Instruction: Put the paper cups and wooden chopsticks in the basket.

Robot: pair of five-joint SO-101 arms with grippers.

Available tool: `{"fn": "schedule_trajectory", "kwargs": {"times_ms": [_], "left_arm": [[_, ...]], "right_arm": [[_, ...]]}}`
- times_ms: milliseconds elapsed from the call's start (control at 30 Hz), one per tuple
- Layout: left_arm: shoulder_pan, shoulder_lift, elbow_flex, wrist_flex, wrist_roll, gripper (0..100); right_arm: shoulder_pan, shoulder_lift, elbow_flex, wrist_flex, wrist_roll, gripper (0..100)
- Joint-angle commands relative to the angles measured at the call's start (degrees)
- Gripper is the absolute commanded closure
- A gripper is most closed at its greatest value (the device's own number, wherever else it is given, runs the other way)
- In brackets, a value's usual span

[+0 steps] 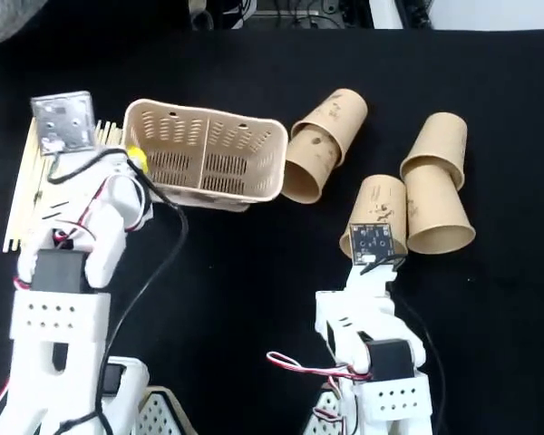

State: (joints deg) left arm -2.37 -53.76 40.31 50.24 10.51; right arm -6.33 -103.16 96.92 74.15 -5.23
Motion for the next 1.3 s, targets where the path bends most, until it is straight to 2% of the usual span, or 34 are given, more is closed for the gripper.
{"fn": "schedule_trajectory", "kwargs": {"times_ms": [0,267,500,867,933,1033,1100,1267], "left_arm": [[0.0,-1.6,-8.4,5.3,3.7,97],[-0.2,-1.5,-10.2,12.8,5.0,97],[-0.2,-1.5,-10.9,24.0,5.2,97],[0.0,-0.2,-6.7,21.2,4.9,96],[-0.2,0.2,-6.5,21.4,4.9,89],[-0.2,-0.3,-7.5,22.4,6.0,71],[-0.3,-1.0,-8.7,22.5,8.1,63],[-0.3,-4.9,-13.3,24.1,7.2,62]], "right_arm": [[0.4,-5.1,-0.4,0.4,-0.2,98.5],[0.4,-5.1,-0.4,0.4,-0.2,98.5],[0.4,-5.1,-0.4,0.4,-0.2,98.5],[0.4,-5.1,-0.4,0.4,-0.2,98.5],[0.4,-5.1,-0.4,0.4,-0.2,98.5],[0.4,-5.1,-0.4,0.4,-0.2,98.5],[0.4,-5.1,-0.5,0.4,-0.2,98.5],[0.4,-5.1,-0.5,0.4,-0.2,98.5]]}}
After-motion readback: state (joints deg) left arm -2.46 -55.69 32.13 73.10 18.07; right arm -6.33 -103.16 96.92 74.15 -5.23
